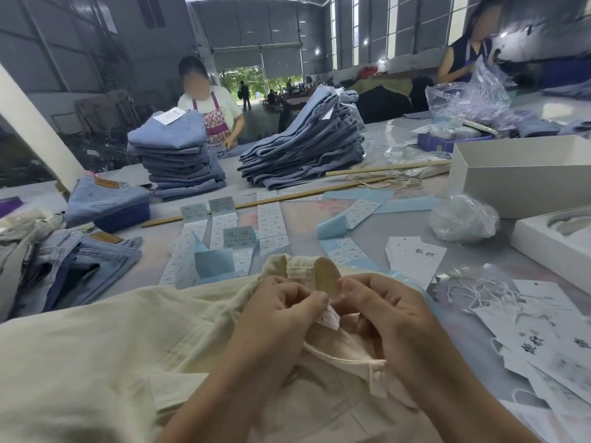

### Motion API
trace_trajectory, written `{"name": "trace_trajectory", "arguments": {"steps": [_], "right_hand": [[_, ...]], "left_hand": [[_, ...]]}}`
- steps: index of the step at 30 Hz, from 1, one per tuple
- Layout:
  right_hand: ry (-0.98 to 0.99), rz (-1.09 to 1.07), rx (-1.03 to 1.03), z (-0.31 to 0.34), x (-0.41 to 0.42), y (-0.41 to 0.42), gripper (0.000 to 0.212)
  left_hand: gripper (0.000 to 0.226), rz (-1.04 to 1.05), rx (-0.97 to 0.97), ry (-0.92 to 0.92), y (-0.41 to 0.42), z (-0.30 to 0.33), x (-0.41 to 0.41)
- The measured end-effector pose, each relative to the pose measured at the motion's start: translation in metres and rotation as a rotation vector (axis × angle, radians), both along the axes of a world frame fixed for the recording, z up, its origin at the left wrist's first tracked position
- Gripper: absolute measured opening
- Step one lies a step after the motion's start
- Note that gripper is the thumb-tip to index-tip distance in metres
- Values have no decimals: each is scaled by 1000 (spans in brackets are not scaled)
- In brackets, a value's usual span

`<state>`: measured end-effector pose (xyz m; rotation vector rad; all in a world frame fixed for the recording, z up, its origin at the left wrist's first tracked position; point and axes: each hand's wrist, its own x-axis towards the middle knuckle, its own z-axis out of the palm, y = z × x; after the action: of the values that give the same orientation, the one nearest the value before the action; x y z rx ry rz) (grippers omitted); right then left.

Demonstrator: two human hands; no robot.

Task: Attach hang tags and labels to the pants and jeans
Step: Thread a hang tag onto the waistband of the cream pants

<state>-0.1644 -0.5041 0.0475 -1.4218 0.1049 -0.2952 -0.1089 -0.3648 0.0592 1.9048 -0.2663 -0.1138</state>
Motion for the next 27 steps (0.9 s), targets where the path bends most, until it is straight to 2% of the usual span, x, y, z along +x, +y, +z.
{"name": "trace_trajectory", "arguments": {"steps": [2, 5, 11, 14, 23, 27], "right_hand": [[36, -16, -11, -2, 4, 0, 6], [54, -41, -139, -8, 7, 1, 18], [40, -32, -120, -13, 9, -1, 22], [21, -51, -177, -13, 8, -1, 22], [15, -161, -347, -20, 18, -7, 19], [2, -189, -353, -19, 16, -12, 13]], "left_hand": [[29, -10, -33, 14, 1, 0, -2], [33, -11, 1, -5, 3, -1, -4], [31, 13, 25, 15, 2, 0, -7], [30, 22, 44, 3, 0, -1, -7], [23, 47, 236, -181, -8, -6, 0], [30, 37, 393, -249, -20, -5, 7]]}}
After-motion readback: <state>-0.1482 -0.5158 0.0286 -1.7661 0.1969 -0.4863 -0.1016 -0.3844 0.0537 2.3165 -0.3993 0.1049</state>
